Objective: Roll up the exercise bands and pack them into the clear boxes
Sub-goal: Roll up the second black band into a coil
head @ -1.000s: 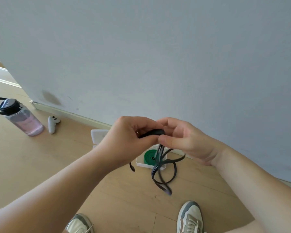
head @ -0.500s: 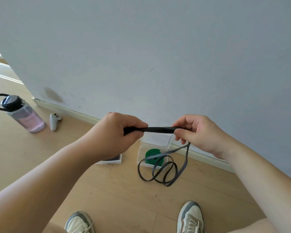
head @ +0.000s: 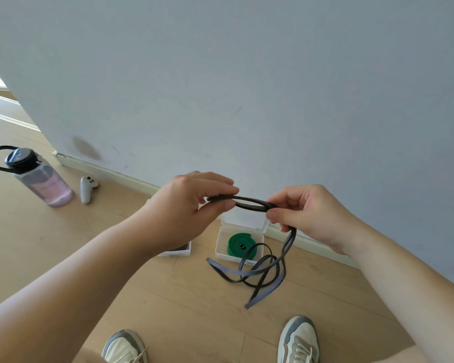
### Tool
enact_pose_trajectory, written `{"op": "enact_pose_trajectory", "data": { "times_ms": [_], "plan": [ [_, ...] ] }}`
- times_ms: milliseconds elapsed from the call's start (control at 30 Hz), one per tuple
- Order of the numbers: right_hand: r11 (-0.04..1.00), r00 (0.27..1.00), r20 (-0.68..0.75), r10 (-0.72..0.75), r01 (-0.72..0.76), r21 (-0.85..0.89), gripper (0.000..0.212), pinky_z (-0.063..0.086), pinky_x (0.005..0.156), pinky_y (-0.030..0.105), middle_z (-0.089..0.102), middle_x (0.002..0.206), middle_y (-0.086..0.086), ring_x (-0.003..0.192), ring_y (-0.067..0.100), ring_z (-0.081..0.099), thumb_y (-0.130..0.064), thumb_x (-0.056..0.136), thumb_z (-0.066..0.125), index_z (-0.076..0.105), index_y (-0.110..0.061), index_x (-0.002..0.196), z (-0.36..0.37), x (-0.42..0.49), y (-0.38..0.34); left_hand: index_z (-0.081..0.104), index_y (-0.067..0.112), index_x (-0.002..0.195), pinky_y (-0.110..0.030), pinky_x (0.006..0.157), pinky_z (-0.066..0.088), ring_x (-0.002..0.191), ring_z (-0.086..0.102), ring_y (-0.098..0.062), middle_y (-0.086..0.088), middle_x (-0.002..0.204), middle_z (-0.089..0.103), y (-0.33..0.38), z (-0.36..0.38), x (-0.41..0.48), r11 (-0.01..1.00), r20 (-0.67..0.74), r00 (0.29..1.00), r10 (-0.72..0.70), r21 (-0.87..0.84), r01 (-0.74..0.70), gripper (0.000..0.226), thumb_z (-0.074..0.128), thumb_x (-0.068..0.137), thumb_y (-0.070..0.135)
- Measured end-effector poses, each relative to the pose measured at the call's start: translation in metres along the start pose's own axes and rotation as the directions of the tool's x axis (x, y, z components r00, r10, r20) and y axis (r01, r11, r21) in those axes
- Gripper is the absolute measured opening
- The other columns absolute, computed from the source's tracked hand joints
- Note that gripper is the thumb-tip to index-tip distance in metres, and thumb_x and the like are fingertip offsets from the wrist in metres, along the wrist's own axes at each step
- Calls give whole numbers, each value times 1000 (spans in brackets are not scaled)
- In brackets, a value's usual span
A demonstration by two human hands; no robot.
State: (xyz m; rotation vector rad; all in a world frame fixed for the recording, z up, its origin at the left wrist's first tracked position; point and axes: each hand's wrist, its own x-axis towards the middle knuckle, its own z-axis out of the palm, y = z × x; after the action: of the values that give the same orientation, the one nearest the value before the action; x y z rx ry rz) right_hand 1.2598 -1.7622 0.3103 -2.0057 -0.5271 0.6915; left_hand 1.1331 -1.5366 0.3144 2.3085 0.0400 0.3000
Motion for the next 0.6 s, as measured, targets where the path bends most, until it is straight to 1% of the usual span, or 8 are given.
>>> {"op": "enact_pose_trajectory", "data": {
  "times_ms": [100,200,233,333,400,467,533,600],
  "plan": [
    [998,992,110,61,-59,-24,10,60,82,44,78,83,9,73,21,68,-7,89,77,78,-12,97,0,-3,1,74,23,124,-20,86,51,93,66,-4,14,97,74,0,6,-3,998,3,999,44,48,-44,26,66,99,20],
    [995,941,324,101,-95,-35,10,59,89,44,79,92,12,83,26,74,-8,92,74,75,-11,101,3,-7,-1,74,28,122,-10,72,52,76,70,-1,14,87,75,2,7,-3,998,-16,999,-42,-45,41,26,67,99,21],
    [994,931,350,105,-93,-51,10,59,94,42,80,95,10,91,24,76,-10,92,75,76,-12,102,5,-8,-1,74,30,121,-10,70,53,72,71,-1,14,84,75,3,7,-4,996,-10,998,-55,-67,54,25,67,98,22],
    [998,965,260,43,-32,-49,18,54,106,38,80,107,-3,107,12,74,-13,91,76,78,-19,108,12,-9,-5,78,27,113,-9,69,50,74,70,-2,14,81,75,6,10,-7,997,-4,1000,-8,-83,8,20,70,97,20],
    [996,979,200,-43,27,80,24,55,104,36,80,110,0,109,13,74,-7,90,76,75,-15,113,17,-12,-13,79,26,107,-13,68,50,79,69,-9,12,83,74,7,13,-8,997,18,998,52,-58,-51,16,69,97,17],
    [981,982,147,-116,91,170,26,57,100,34,80,106,4,105,17,76,-5,89,76,74,-12,113,25,-17,-20,78,24,104,-18,66,51,76,68,-14,13,81,73,7,14,-9,994,4,997,83,-69,-83,15,69,97,15],
    [974,987,74,-144,128,189,23,59,96,35,81,97,7,96,21,78,-5,90,75,74,-13,111,33,-19,-27,79,22,106,-10,66,46,74,67,-8,20,80,70,8,13,-9,991,-65,993,97,-87,-102,15,70,96,14],
    [975,991,-5,-134,133,179,18,61,91,38,81,89,8,86,25,78,-6,92,73,75,-15,108,37,-18,-32,79,22,110,-9,68,45,77,66,-7,19,84,70,9,11,-9,991,-145,984,109,-65,-119,18,71,95,14]
  ]
}}
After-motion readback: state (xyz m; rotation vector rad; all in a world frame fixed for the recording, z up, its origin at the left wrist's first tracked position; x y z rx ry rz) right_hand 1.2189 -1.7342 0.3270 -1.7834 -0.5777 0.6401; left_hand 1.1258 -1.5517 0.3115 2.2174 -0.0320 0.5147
